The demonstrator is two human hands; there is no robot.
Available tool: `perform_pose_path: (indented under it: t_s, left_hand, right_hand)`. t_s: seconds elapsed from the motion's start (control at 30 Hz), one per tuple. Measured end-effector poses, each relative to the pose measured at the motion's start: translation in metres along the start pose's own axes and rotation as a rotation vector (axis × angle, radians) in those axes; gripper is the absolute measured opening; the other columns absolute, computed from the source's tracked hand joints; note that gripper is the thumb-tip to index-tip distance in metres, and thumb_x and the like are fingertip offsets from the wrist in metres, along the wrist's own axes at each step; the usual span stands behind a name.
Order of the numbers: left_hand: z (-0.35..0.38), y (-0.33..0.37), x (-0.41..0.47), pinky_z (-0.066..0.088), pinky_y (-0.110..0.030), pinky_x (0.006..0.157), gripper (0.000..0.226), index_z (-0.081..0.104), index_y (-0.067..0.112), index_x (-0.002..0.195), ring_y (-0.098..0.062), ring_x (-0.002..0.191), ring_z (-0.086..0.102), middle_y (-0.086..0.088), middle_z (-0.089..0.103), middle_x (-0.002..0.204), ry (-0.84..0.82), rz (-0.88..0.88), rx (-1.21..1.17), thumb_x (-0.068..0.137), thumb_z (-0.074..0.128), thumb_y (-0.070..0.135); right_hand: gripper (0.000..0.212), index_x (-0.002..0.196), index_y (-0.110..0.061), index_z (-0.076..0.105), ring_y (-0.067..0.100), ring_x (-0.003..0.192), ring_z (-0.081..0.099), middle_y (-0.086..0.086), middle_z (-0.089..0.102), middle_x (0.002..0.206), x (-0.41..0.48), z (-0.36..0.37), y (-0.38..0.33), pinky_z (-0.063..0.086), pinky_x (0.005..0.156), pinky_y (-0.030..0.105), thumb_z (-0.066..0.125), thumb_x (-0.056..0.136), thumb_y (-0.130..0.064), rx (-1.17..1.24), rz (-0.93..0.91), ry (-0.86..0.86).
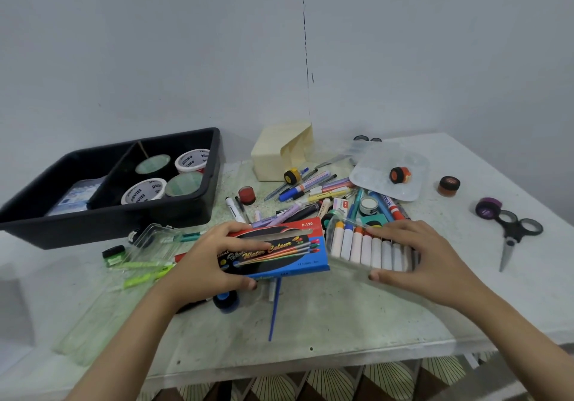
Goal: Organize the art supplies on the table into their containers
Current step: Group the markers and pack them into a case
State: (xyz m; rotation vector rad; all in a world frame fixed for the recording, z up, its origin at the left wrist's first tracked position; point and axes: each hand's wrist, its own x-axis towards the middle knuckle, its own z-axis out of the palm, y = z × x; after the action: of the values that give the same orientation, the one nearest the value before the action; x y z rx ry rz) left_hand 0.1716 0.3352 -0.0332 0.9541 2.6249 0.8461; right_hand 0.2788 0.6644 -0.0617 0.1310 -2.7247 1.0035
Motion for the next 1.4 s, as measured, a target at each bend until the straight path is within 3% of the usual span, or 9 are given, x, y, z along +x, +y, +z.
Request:
perform_pose_path:
  t_s: [0.17,0.37,0.6,0.7,0.77,0.93,1.17,1.4]
  left_hand:
    - [0.001,0.006,-0.002,0.037,-0.040,0.104,0.060,0.050,0.066,0.112,0.004,0.123,0.034,0.030,0.036,0.129,-0.001,0.002,0.007,0.054,0.066,0.062]
    - [0.006,0.016,-0.004,0.032,-0.039,0.107,0.060,0.047,0.069,0.110,0.003,0.124,0.029,0.033,0.032,0.130,-0.052,-0.006,0.069,0.053,0.063,0.063]
    - [0.032,0.039,-0.011,0.019,-0.027,0.103,0.055,0.042,0.067,0.119,0.005,0.122,0.018,0.026,0.026,0.136,-0.105,0.087,0.277,0.069,0.066,0.063]
    - [0.045,0.041,-0.008,0.015,-0.025,0.103,0.060,0.040,0.064,0.124,0.002,0.126,0.018,0.021,0.028,0.142,-0.122,0.105,0.289,0.067,0.058,0.069]
    - [0.049,0.042,-0.007,0.014,-0.023,0.101,0.057,0.042,0.062,0.124,0.005,0.121,0.016,0.020,0.028,0.143,-0.126,0.105,0.280,0.072,0.065,0.062]
    - [0.055,0.045,-0.001,0.017,-0.024,0.101,0.055,0.043,0.060,0.124,0.001,0.125,0.017,0.019,0.028,0.142,-0.139,0.115,0.304,0.075,0.067,0.057]
    - [0.057,0.047,0.002,0.015,-0.029,0.108,0.055,0.044,0.058,0.123,-0.005,0.131,0.014,0.018,0.025,0.144,-0.146,0.104,0.327,0.074,0.068,0.055]
    - [0.069,0.050,0.008,0.002,-0.022,0.106,0.064,0.037,0.050,0.128,-0.003,0.134,0.012,0.017,0.021,0.148,-0.110,0.155,0.394,0.072,0.065,0.061]
  right_hand:
    - [0.069,0.118,-0.061,0.045,-0.010,0.115,0.035,-0.033,0.045,0.117,0.000,-0.002,-0.003,0.030,0.086,0.012,0.060,0.054,-0.079,-0.022,-0.047,-0.068]
    - [0.071,0.122,-0.060,0.044,-0.009,0.118,0.033,-0.031,0.044,0.123,0.001,-0.003,0.002,0.029,0.089,0.013,0.056,0.056,-0.084,-0.085,-0.073,-0.188]
    - [0.066,0.116,-0.072,0.038,-0.014,0.120,0.032,-0.039,0.043,0.121,-0.010,-0.003,0.008,0.026,0.095,0.014,0.058,0.054,-0.084,-0.086,-0.085,-0.286]
    - [0.071,0.119,-0.068,0.040,-0.010,0.118,0.039,-0.035,0.049,0.120,-0.016,-0.003,0.014,0.032,0.098,0.020,0.064,0.054,-0.080,-0.076,-0.053,-0.293]
    - [0.074,0.119,-0.064,0.041,-0.006,0.116,0.041,-0.033,0.047,0.120,-0.020,-0.003,0.017,0.036,0.098,0.024,0.066,0.051,-0.076,-0.086,-0.005,-0.293]
    - [0.075,0.123,-0.055,0.044,-0.010,0.117,0.039,-0.034,0.047,0.123,-0.025,-0.003,0.023,0.033,0.102,0.025,0.065,0.055,-0.077,-0.149,0.003,-0.311]
    - [0.081,0.127,-0.058,0.028,-0.025,0.118,0.015,-0.041,0.022,0.127,-0.036,-0.019,0.030,0.013,0.098,0.005,0.055,0.056,-0.085,-0.251,0.003,-0.310]
    - [0.102,0.135,-0.045,0.035,-0.008,0.119,0.025,-0.028,0.032,0.127,-0.046,-0.032,0.048,0.017,0.099,0.017,0.037,0.047,-0.097,-0.350,0.073,-0.268]
